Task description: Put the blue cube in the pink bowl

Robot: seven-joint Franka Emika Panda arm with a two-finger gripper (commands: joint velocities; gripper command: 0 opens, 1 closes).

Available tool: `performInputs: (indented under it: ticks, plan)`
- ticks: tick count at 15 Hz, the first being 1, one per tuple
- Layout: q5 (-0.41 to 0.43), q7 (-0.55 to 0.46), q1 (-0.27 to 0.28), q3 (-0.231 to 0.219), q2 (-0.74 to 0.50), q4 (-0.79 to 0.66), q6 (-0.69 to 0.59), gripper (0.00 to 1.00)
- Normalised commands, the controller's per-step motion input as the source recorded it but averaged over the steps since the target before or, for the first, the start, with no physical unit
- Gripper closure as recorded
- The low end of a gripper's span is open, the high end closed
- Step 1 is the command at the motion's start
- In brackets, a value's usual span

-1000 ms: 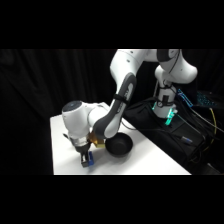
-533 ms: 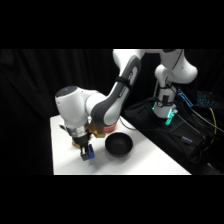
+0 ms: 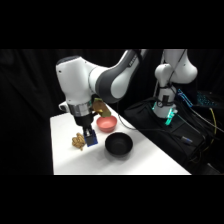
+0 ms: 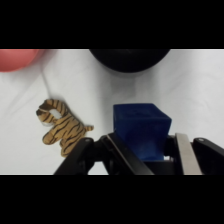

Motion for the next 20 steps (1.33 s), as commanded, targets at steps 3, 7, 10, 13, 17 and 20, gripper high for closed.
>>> performInputs:
  ticks: [3, 7, 10, 13, 17, 20]
  plan:
    - [-0.112, -0.34, -0.156, 0.031, -0.56, -0.68, 0.3, 0.78]
    - [-0.038, -0.43, -0.219, 0.015, -0.5, -0.68, 0.41, 0.78]
    - [0.1, -0.45, -0.227, 0.001, -0.45, -0.6, 0.33, 0.78]
    - [0.166, -0.41, -0.18, -0.019, -0.43, -0.52, 0.22, 0.78]
    - [0.133, -0.3, -0.114, -0.062, -0.41, -0.43, 0.14, 0.78]
    - [0.116, -0.24, -0.092, -0.096, -0.3, -0.33, 0.14, 0.78]
